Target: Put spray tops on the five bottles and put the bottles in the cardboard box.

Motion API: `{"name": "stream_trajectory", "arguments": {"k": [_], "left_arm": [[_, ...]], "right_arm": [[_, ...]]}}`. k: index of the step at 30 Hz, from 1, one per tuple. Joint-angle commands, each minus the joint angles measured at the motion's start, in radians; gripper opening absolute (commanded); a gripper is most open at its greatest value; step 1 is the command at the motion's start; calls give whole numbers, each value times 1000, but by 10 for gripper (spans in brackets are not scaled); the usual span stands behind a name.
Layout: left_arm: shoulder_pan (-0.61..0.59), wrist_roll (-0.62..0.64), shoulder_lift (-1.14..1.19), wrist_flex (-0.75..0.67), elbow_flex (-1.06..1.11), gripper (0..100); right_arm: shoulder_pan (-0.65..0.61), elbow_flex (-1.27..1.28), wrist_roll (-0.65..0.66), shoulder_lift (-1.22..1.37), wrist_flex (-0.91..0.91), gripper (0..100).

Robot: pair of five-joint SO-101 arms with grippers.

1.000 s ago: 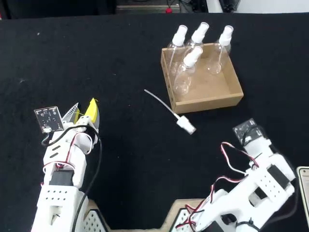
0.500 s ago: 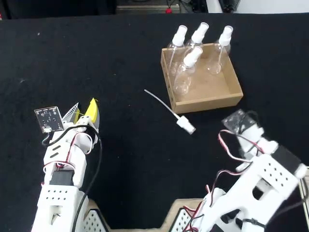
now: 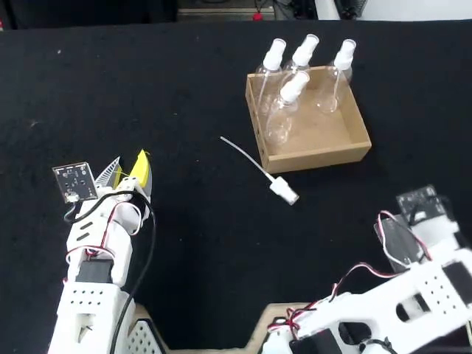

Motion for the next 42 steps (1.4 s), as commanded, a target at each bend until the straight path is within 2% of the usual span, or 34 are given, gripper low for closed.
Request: {"name": "stream_trajectory", "arguments": {"k": [1, 4, 9, 15, 19, 24, 27, 33, 38, 42], "left_arm": [[-5, -5, -5, -25, 7, 170], [-5, -5, -5, -23, 7, 170], [-5, -5, -5, -23, 7, 170], [-5, -5, -5, -23, 7, 170], [-4, -5, -5, -25, 7, 170], [-4, -5, -5, -25, 7, 170], [-4, -5, -5, -25, 7, 170], [-4, -5, -5, -25, 7, 170], [-4, -5, -5, -25, 7, 170], [-4, -5, -5, -25, 7, 170]], "right_arm": [[21, 15, -78, -30, -72, 237], [21, -21, -196, -25, -204, 201], [32, -19, -77, 87, -281, 193], [52, -22, -2, 283, -348, 194], [38, -24, 14, 263, -213, 194], [-69, -15, 3, 176, 44, 194], [-173, -18, -97, 139, 172, 194], [-356, -24, -354, 79, 278, 194], [-480, -82, -443, 12, 414, 194], [-566, -116, -454, -35, 434, 194]]}}
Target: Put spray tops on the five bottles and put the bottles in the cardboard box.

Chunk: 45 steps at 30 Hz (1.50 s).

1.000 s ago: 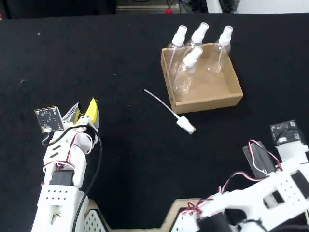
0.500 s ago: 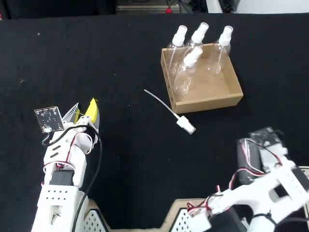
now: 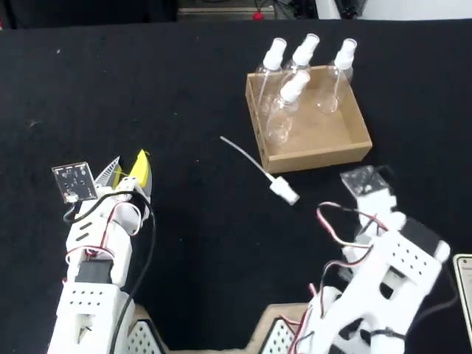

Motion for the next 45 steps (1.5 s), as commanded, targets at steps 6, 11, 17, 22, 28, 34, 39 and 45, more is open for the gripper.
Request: {"name": "stream_trajectory", "arguments": {"k": [6, 11, 17, 22, 28, 34, 39, 45], "left_arm": [[-4, -5, -5, -25, 7, 170], [-5, -5, -5, -25, 7, 170], [-5, -5, -5, -25, 7, 170], [-5, -5, -5, -25, 5, 170], [-5, -5, -5, -25, 5, 170], [-4, -5, -5, -25, 5, 170], [-4, -5, -5, -25, 5, 170], [-4, -5, -5, -25, 5, 170]], "right_arm": [[-57, -189, 37, -93, 133, 195], [170, -363, 361, -104, 157, 195], [439, -236, 819, -93, -64, 194], [525, -1, 1049, -99, -298, 194], [480, 185, 1106, -99, -428, 194], [404, 193, 1102, -101, -262, 194], [270, 145, 1036, -101, -49, 191], [12, 199, 704, -101, -126, 194]]}}
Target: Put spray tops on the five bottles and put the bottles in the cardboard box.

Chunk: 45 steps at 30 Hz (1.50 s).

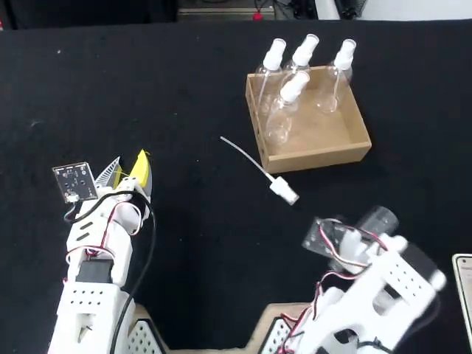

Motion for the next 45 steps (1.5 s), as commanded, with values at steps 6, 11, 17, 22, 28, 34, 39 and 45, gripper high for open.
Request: {"name": "stream_trajectory", "arguments": {"k": [6, 11, 17, 22, 28, 34, 39, 45], "left_arm": [[-4, -5, -5, -25, 5, 170], [-4, -5, -5, -25, 5, 170], [-4, -5, -5, -25, 5, 170], [-4, -5, -5, -25, 5, 170], [-4, -5, -5, -25, 4, 170], [-4, -5, -5, -25, 2, 170], [-4, -5, -5, -25, 5, 170], [-4, -5, -5, -25, 5, 170]], "right_arm": [[-264, -90, -364, -16, 20, 194], [-281, -295, -387, -16, 180, 194], [-236, -332, -333, -16, 107, 233], [-81, -325, 61, -16, 51, 437], [126, -271, 578, -16, 32, 420], [206, -203, 695, -16, 21, 392], [143, -191, 692, -16, 23, 390], [101, -170, 681, -15, -29, 390]]}}
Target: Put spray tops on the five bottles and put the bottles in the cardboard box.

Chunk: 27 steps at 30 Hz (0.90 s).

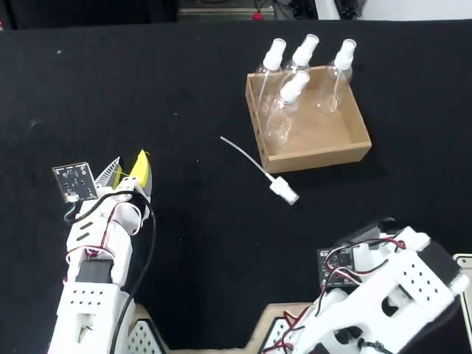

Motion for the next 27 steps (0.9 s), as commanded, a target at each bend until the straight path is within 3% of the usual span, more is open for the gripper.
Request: {"name": "stream_trajectory", "arguments": {"k": [1, 14, 17, 22, 27], "left_arm": [[-4, -5, -5, -25, 5, 170], [-4, -5, -5, -25, 5, 170], [-4, -5, -5, -25, 5, 170], [-4, -5, -5, -25, 5, 170], [-4, -5, -5, -25, 5, 170]], "right_arm": [[-34, 33, -6, -15, -83, 391], [-69, 312, -14, -16, -377, 387], [-69, 317, -44, -16, -387, 312], [-120, 305, -258, -16, -385, 26], [-180, 232, -647, -16, -384, 34]]}}
